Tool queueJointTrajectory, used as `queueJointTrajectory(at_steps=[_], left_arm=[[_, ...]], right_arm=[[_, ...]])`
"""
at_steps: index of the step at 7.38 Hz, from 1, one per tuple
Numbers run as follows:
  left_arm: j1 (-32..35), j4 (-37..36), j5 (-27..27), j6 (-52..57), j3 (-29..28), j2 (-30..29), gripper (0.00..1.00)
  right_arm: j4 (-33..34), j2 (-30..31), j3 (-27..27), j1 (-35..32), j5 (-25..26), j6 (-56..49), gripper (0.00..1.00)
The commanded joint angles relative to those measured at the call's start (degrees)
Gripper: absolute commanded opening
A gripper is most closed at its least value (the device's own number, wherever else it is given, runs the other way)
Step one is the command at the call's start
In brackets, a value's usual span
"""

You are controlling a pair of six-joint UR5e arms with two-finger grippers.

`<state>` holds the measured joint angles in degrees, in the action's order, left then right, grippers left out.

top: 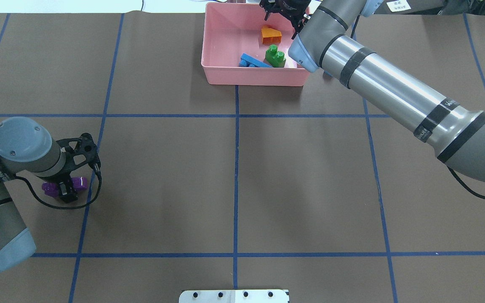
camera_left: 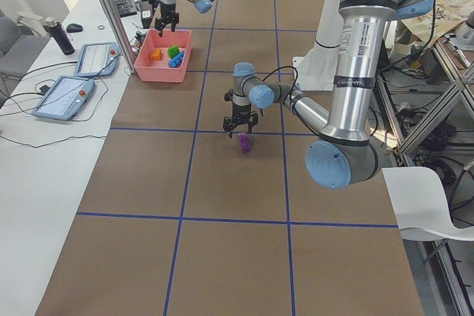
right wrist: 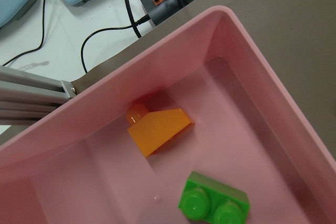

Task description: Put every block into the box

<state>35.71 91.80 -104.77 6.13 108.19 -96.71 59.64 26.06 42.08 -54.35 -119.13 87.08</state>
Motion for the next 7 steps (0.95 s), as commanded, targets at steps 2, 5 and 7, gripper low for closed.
queueJointTrajectory(at_steps=[2, 5, 7], left_arm=[[-0.03, -0.57, -0.09, -0.42, -1.76, 0.46, 0.59], [0.32, -4.86, -2.96, -7.50, 2.35, -0.41, 0.00], [5.48, -10.83, -6.23, -12.86, 5.28, -7.48, 0.00]], right_arm=[[0.74, 1.89, 1.16, -4.78, -3.20, -2.77, 1.00], [0.65, 8.54, 2.99, -8.58, -6.73, -11.48, 1.00], [0.13, 11.99, 3.80, -5.26, -2.29, -12.20, 1.00]])
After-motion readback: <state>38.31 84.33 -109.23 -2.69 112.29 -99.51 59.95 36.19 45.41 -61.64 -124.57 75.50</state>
